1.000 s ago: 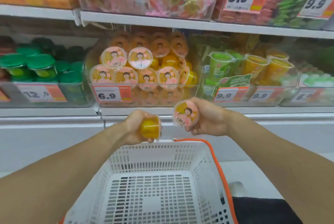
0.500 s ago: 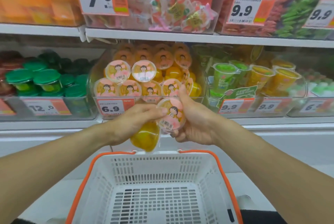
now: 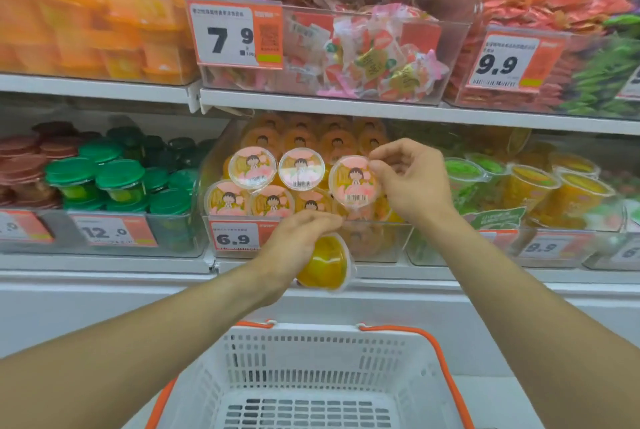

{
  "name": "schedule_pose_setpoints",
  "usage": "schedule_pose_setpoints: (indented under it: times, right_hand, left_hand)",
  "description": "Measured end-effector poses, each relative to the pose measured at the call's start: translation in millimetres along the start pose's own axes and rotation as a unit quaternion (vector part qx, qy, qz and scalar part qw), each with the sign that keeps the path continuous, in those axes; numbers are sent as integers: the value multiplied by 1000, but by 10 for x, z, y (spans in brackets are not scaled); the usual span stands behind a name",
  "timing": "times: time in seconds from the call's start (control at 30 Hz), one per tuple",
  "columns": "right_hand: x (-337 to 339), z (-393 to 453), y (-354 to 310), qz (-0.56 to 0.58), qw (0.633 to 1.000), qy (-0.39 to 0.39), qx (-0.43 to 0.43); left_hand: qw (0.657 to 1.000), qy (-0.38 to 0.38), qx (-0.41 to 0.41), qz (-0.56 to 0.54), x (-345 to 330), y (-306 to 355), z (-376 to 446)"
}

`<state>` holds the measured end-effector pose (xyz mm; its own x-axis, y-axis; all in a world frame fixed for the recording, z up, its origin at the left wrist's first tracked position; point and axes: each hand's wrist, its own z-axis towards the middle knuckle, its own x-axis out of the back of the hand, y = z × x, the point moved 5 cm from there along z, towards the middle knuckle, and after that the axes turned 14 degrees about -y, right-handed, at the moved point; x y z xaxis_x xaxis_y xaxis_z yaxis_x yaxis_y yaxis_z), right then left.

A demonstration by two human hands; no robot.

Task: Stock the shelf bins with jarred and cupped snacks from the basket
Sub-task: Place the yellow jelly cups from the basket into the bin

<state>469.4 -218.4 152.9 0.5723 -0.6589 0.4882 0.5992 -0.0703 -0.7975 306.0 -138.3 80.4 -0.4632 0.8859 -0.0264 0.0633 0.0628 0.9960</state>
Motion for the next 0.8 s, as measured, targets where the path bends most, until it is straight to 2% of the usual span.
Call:
schedule_pose_setpoints:
  times: [0.07,0.23,0.4,0.57,0.67,0.8]
  right_hand:
    - [-63,132,29,1,1000,26,18]
    - [-195,305,80,10,997,63,40]
    - [-250,338,152,-7,998,56,26]
    - [-294,366,227,-23,997,-55,-48]
    - [-258,368,278,-63,985,-122,-102]
    - [-232,320,217,-86,978,-161,-100]
  left_hand:
    - [999,29,7,13,50,-17,6]
    - [998,33,-20,45,117,51,-11]
    - [986,42,-70,142,154,132,-19]
    - [959,32,-33,280,227,63,31]
    - [952,25,-30,305,222,54,45]
    - [949,22,-32,313,197,51,64]
